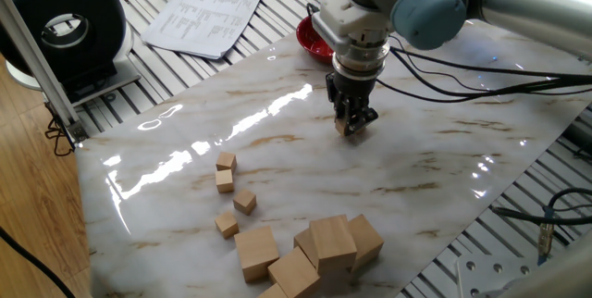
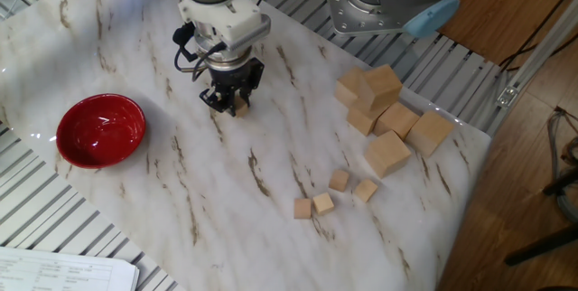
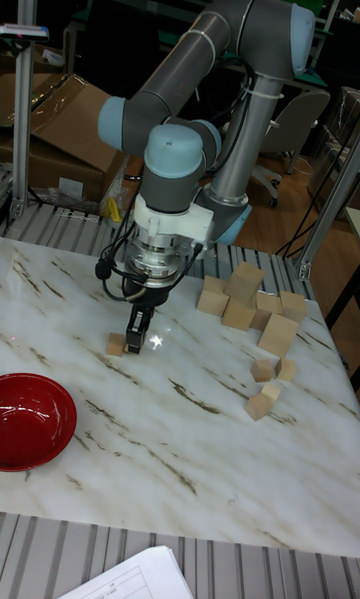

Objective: Stack the blocks into a pyramid shape

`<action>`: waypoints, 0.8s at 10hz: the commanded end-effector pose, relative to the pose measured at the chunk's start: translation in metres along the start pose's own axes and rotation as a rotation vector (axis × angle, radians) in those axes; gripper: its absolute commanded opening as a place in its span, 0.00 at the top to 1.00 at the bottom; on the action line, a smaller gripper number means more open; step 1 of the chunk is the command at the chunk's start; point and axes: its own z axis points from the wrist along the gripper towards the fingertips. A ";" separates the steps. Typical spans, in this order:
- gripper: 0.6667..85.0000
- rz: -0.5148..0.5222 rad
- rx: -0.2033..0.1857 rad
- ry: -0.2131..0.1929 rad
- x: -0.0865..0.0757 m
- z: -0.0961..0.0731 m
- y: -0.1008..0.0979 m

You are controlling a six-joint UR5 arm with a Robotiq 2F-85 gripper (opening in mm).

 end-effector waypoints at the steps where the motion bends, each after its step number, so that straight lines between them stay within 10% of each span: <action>1: 1.00 0.011 0.006 0.006 -0.005 0.000 -0.002; 8: 1.00 -0.010 0.008 0.045 0.007 0.002 -0.002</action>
